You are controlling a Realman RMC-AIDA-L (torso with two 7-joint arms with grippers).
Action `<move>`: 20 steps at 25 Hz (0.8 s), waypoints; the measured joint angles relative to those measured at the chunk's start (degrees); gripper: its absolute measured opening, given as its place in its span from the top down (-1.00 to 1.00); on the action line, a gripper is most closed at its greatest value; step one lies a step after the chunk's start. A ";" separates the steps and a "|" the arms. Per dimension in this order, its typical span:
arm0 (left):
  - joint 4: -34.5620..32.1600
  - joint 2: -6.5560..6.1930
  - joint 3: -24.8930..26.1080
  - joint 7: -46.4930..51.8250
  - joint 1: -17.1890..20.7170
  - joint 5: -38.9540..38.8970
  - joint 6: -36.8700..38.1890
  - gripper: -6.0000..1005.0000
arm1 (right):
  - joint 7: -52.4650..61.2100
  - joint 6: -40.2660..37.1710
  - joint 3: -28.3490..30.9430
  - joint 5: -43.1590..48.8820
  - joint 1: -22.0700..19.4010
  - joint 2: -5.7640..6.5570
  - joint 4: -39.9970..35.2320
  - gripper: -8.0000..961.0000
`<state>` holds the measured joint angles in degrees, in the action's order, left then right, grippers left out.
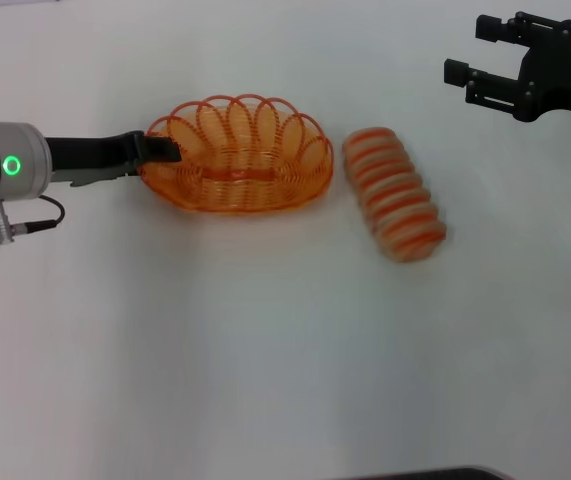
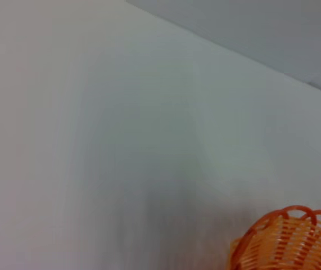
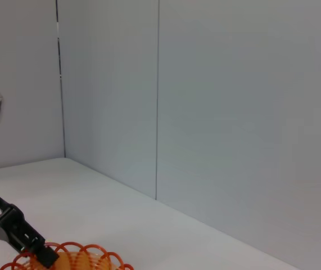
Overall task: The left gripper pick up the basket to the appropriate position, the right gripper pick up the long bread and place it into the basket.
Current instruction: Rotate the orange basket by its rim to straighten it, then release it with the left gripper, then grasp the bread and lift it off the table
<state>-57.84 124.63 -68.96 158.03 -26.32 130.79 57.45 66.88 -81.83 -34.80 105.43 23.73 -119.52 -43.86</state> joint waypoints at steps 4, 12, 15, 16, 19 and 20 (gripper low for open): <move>-1.73 0.00 0.50 -1.40 0.38 -0.01 0.27 0.01 | 0.01 0.00 0.01 -0.22 -0.01 0.00 0.00 -0.49; -3.99 -0.71 9.39 -13.76 -0.01 -1.17 6.84 -0.45 | 4.53 0.13 0.52 -0.35 0.60 0.00 -0.23 -0.51; -4.76 -1.20 17.92 -21.43 -0.12 -4.16 13.27 -0.71 | 9.47 0.22 0.57 -0.37 0.93 0.19 -0.98 -0.52; -4.88 -1.53 20.08 -24.05 -0.19 -5.11 15.54 -0.71 | 11.54 0.30 0.60 -0.32 1.04 0.28 -1.48 -0.52; -5.33 -2.69 24.23 -30.63 -0.71 -6.36 22.08 -0.70 | 20.01 0.84 0.09 0.33 1.17 0.60 -3.70 -0.53; -5.46 -3.04 24.80 -32.13 -0.90 -6.37 23.92 -0.70 | 23.24 0.92 -0.14 0.93 1.27 0.81 -4.56 -0.53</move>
<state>-63.30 121.59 -44.16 125.90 -27.22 124.42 81.37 90.12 -80.91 -34.94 106.36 25.01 -118.71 -48.42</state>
